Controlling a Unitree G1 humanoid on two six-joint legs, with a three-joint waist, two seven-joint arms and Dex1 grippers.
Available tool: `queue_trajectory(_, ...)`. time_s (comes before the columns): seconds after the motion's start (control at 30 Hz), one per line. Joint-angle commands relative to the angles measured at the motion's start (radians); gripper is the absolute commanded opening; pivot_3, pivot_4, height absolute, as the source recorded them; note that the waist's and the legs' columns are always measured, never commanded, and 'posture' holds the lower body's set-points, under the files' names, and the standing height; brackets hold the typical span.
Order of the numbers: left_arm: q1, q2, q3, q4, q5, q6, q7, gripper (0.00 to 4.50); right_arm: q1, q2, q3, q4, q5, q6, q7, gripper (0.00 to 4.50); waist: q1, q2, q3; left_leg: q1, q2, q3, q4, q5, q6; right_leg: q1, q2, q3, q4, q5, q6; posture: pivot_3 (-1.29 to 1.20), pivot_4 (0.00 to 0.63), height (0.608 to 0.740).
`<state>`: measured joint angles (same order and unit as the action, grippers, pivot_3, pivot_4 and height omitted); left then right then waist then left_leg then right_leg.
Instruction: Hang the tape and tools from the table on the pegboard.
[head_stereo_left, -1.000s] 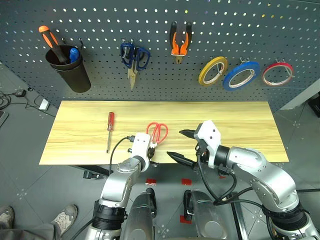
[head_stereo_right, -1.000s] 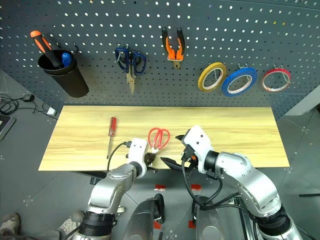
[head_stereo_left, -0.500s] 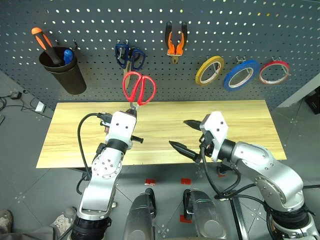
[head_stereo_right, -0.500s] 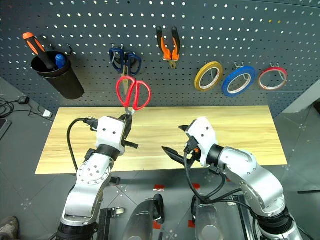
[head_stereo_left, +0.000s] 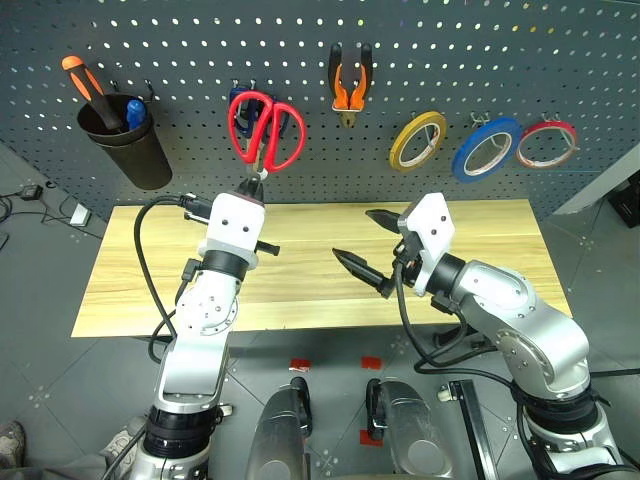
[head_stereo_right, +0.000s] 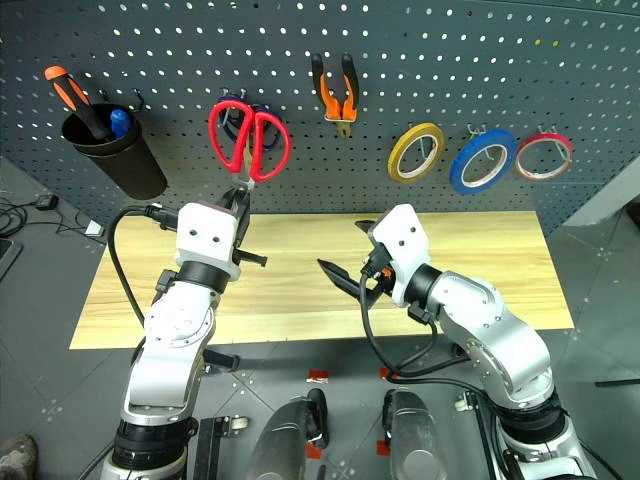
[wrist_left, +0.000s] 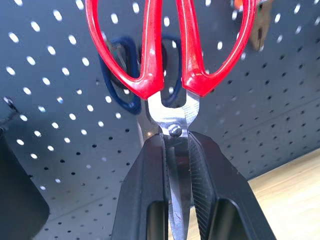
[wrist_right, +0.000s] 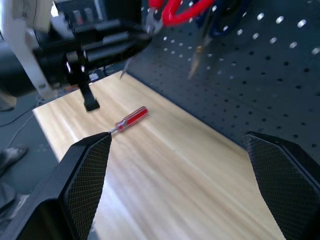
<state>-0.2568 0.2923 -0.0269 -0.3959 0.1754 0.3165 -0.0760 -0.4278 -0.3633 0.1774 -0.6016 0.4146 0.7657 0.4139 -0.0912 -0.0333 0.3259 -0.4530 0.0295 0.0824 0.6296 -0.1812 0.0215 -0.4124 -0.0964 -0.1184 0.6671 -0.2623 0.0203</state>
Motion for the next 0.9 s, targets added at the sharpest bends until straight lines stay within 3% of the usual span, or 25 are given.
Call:
queue_trajectory(0.03, -0.036, 0.012, 0.028, 0.028, 0.015, -0.036, 0.006, 0.30, -0.059, 0.040, -0.007, 0.006, -0.004, -0.028, -0.015, 4.50, -0.001, 0.000, 0.000, 0.000, 0.000, 0.000, 0.000, 0.000, 0.000, 0.000, 0.000, 0.000, 0.000, 0.000, 0.000, -0.31, 0.266, 0.740)
queue_trajectory(0.23, -0.086, 0.012, 0.034, 0.102, 0.013, -0.064, 0.008, 0.30, -0.138, 0.130, -0.027, 0.044, 0.004, -0.015, -0.071, 4.50, -0.006, 0.000, 0.000, 0.001, 0.000, 0.000, 0.002, 0.000, 0.000, 0.000, 0.000, 0.000, 0.006, 0.000, 0.000, -0.31, 0.267, 0.740)
queue_trajectory(0.57, -0.142, -0.013, 0.045, 0.209, -0.003, -0.046, 0.028, 0.30, -0.173, 0.182, -0.005, 0.071, -0.008, -0.030, -0.085, 4.50, -0.013, 0.000, 0.000, 0.001, 0.000, 0.000, 0.005, 0.001, -0.001, -0.001, -0.001, 0.001, 0.010, 0.000, 0.000, -0.31, 0.265, 0.740)
queue_trajectory(0.9, -0.035, -0.040, 0.037, 0.204, -0.045, 0.109, -0.036, 3.53, -0.151, 0.171, 0.018, 0.067, -0.023, -0.024, -0.082, 4.50, -0.024, 0.000, -0.001, 0.001, 0.000, 0.000, 0.007, 0.001, -0.002, -0.001, -0.001, 0.002, 0.012, 0.000, 0.000, -0.32, 0.264, 0.740)
